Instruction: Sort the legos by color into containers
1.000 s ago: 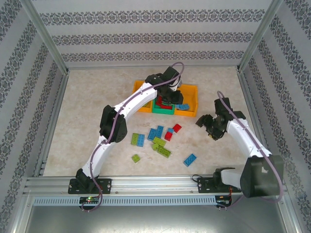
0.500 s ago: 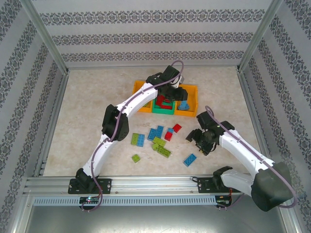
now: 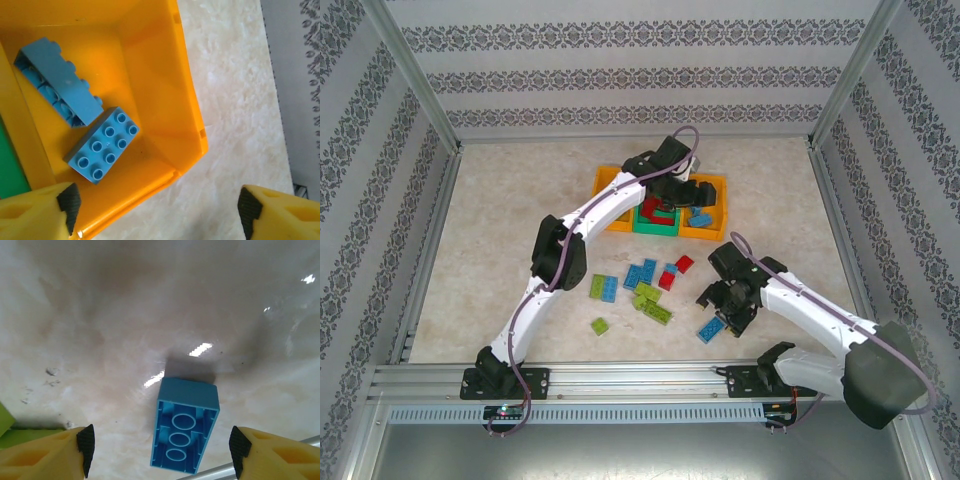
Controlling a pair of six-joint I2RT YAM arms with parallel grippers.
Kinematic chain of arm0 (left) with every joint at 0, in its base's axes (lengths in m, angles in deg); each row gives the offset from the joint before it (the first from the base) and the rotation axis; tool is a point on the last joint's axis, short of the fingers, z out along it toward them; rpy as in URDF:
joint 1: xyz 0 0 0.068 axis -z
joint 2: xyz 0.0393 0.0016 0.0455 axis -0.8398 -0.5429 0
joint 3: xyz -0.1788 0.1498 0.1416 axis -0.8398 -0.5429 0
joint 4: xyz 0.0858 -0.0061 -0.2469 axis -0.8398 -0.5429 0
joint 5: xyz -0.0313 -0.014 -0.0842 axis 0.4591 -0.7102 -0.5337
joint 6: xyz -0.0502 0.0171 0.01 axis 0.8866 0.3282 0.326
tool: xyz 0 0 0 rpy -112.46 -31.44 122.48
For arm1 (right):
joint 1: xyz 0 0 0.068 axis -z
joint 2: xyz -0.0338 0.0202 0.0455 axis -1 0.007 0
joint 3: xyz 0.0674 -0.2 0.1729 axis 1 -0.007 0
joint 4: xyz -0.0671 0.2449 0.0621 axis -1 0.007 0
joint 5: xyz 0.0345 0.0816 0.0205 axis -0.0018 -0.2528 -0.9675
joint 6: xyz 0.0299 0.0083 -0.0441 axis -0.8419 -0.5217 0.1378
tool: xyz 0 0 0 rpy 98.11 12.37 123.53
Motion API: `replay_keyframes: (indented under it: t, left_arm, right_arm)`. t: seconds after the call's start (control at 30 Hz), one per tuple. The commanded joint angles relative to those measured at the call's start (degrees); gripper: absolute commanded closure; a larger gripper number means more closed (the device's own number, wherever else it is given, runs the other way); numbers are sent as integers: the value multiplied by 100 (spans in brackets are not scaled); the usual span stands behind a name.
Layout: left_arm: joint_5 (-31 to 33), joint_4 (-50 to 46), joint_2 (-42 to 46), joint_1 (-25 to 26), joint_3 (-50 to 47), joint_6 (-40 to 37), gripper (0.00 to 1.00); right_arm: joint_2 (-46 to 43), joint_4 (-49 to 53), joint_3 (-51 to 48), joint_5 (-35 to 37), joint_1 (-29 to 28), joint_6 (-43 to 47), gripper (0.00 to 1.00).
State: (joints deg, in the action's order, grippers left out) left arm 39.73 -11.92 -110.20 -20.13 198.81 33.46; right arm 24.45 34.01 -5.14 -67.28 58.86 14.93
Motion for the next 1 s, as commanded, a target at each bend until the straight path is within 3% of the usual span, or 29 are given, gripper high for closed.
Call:
replay_keyframes:
  t: [0.0,0.07,0.27,0.47,0.77,0.97]
  left_arm:
    - [198,-90,606,-69,-69,-372,7]
    - [278,-148,777,-69,-185,-507,0]
    - [720,-98,1379,-87,-773,-875,0]
    - [922,266,1933,-276,-1722,-683,0]
    - [1034,800,2905,-912,-3239,-487,0]
    - [1409,715,3550,-1188,-4113,-806,0]
  right_arm:
    - [144,-154,-128,50,-127,-342,25]
    - [250,-217,-147,65,-210,-405,26]
    - [513,-465,-256,113,-397,-598,28]
    - [827,-569,-185,175,-403,-497,33]
    - [1251,-522,160,421,-340,-159,70]
    - [1137,-205,1065,840,239,609,75]
